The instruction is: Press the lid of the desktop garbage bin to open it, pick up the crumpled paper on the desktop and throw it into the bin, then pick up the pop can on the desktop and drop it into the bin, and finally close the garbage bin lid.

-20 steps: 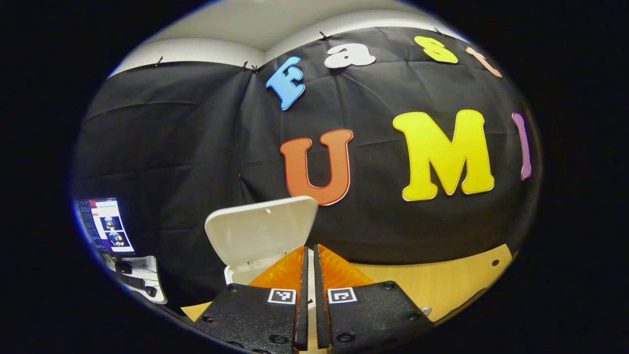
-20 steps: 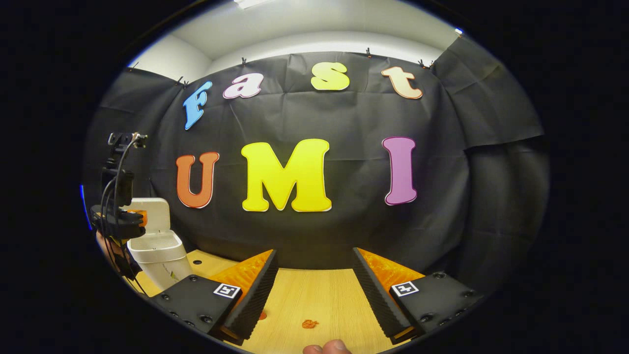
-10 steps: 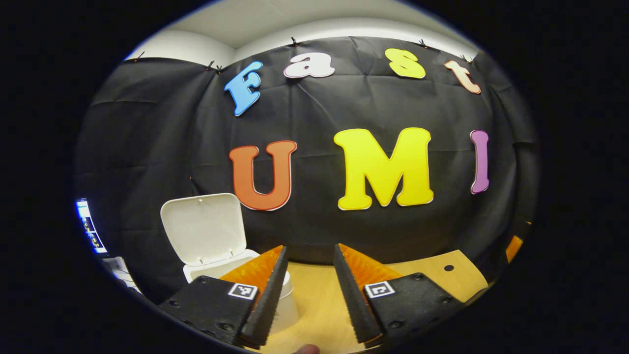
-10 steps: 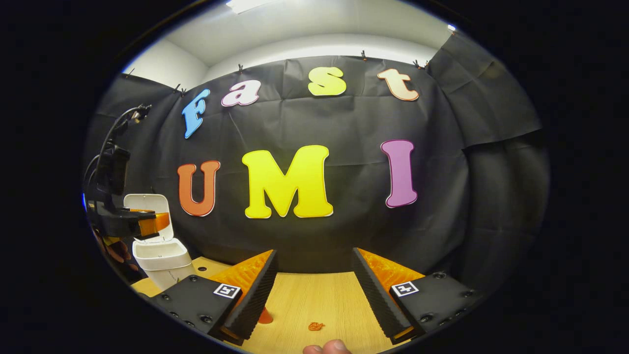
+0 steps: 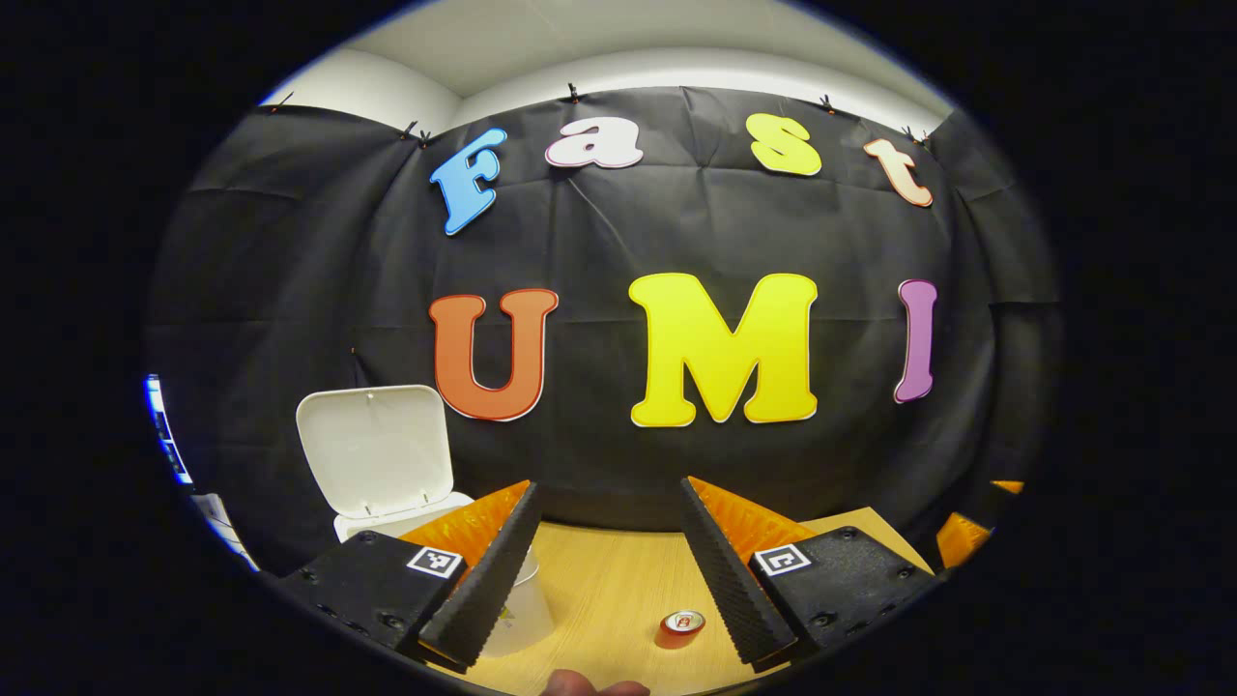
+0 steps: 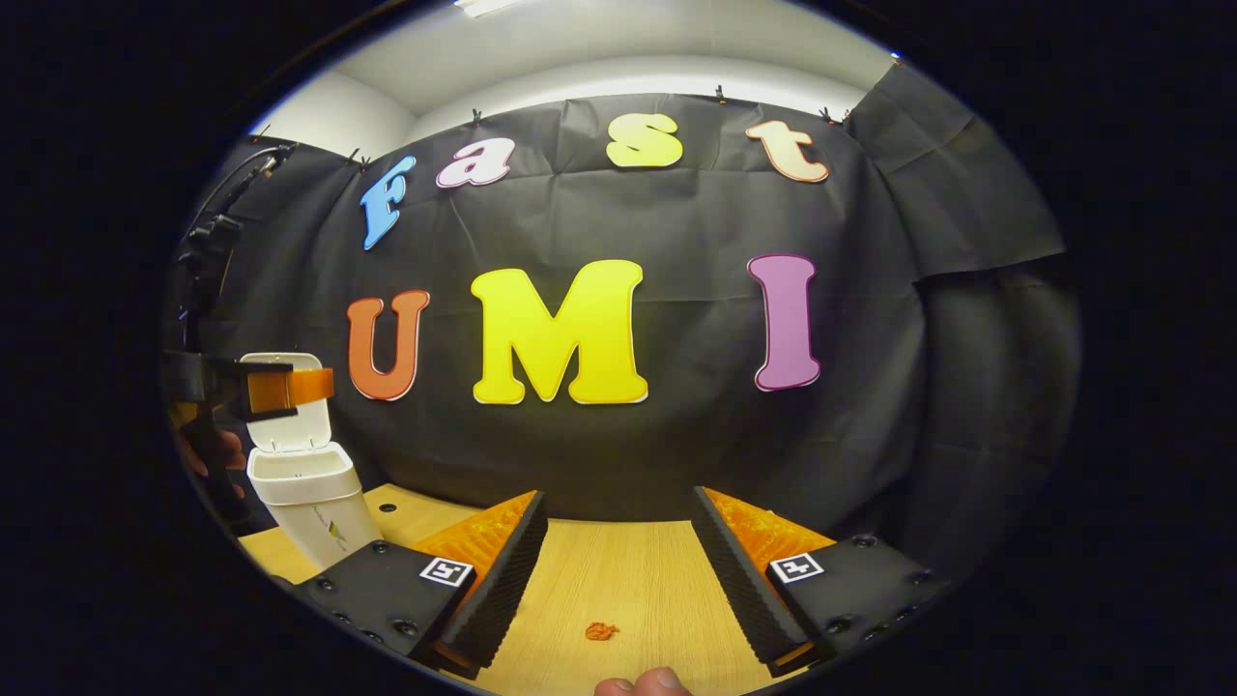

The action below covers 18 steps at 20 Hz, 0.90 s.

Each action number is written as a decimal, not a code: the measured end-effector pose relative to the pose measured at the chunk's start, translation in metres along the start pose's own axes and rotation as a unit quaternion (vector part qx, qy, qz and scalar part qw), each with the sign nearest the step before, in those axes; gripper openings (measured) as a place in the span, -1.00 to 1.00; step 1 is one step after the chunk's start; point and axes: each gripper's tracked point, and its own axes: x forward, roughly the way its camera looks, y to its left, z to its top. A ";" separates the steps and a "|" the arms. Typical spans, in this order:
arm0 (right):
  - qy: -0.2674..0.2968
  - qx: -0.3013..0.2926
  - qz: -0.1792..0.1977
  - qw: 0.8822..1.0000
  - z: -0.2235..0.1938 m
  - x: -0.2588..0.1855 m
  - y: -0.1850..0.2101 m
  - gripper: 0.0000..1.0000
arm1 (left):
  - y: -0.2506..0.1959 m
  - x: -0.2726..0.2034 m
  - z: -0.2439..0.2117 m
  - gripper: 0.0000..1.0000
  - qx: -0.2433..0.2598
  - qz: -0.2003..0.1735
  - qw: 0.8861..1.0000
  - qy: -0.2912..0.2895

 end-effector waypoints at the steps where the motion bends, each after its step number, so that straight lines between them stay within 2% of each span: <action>1: 0.007 -0.008 0.004 1.000 -0.009 0.001 -0.001 0.86 | 0.002 -0.001 -0.001 0.92 -0.002 0.002 1.000 0.000; 9: 0.106 -0.027 0.046 0.993 -0.112 0.024 0.012 0.91 | 0.018 -0.027 -0.036 0.93 0.005 0.016 0.999 0.039; 11: 0.141 -0.031 0.055 0.988 -0.145 0.033 0.013 0.91 | 0.023 -0.034 -0.050 0.93 0.002 0.024 0.998 0.054; 14: 0.189 -0.048 0.072 0.978 -0.192 0.043 0.018 0.91 | 0.024 -0.047 -0.062 0.92 -0.025 0.033 0.997 0.072; 18: 0.242 -0.041 0.085 0.966 -0.239 0.057 0.022 0.87 | 0.033 -0.063 -0.069 0.93 -0.058 0.056 0.994 0.078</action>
